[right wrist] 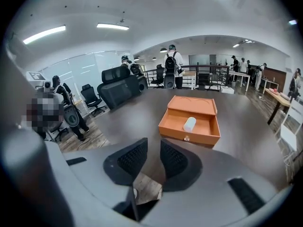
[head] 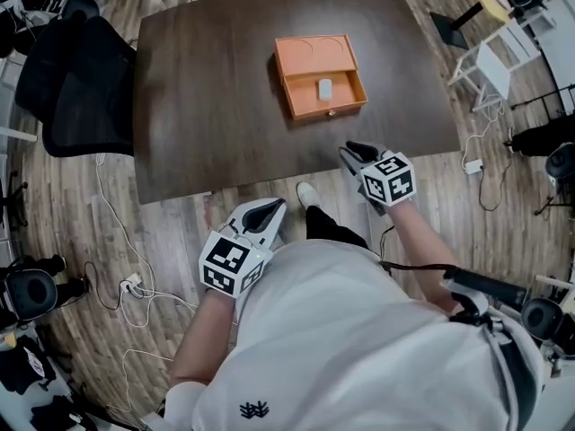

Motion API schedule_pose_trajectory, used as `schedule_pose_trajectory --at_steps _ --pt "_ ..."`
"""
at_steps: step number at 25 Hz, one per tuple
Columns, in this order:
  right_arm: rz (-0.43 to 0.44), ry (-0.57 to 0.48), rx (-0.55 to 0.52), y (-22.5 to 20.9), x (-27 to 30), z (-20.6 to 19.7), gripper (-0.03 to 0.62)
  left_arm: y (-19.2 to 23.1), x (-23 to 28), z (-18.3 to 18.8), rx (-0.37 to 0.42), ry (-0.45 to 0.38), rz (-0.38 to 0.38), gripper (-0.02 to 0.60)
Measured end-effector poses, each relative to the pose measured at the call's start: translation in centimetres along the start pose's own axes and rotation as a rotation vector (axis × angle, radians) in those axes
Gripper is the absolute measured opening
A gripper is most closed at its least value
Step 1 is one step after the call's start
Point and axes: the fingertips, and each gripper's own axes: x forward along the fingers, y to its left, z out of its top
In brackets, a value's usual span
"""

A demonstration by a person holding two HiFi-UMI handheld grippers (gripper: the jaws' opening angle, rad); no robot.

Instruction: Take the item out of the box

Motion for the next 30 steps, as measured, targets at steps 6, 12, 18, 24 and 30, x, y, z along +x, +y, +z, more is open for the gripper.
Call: schedule_pose_trajectory --at_steps 6,12,18,24,30 --pt "0.029 0.048 0.007 -10.2 5.2 5.3 0.112 3.4 6.7 6.6 -0.019 0.002 0.089 0.011" --pt "0.03 0.126 -0.007 -15.2 10.3 7.1 0.141 7.0 9.4 9.2 -0.051 -0.014 0.168 0.01" --pt "0.061 0.223 0.008 -18.0 14.5 6.3 0.167 9.1 10.9 10.2 -0.079 -0.007 0.231 0.011" --pt "0.058 0.32 0.024 -20.0 18.0 5.5 0.198 10.8 11.5 10.0 -0.117 0.005 0.277 0.01" --pt "0.063 0.376 0.044 -20.5 20.3 4.6 0.215 11.7 11.3 9.9 -0.129 0.015 0.314 0.011"
